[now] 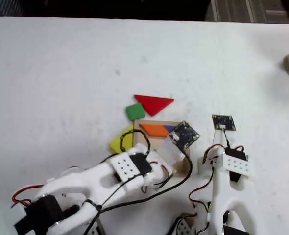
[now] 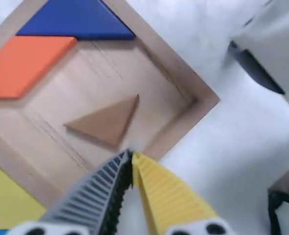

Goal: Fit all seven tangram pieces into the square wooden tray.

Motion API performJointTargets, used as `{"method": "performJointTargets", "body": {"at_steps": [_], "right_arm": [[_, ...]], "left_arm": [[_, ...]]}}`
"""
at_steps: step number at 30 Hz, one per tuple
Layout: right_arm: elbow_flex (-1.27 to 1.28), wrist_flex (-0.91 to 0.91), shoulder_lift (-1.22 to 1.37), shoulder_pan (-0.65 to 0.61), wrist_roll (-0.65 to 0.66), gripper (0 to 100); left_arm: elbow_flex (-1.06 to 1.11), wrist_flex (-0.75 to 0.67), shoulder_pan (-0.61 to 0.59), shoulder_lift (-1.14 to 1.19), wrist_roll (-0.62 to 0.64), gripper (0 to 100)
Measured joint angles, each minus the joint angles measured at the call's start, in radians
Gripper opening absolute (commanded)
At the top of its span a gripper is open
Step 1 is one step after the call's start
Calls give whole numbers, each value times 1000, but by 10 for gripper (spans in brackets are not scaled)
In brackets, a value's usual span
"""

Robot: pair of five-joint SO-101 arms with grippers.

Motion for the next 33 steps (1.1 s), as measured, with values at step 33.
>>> {"method": "performJointTargets", "body": {"at_steps": [33], "right_arm": [[0,0,0,0,0,245]], "left_arm": [[-235,49,-130,267,0,22]]}}
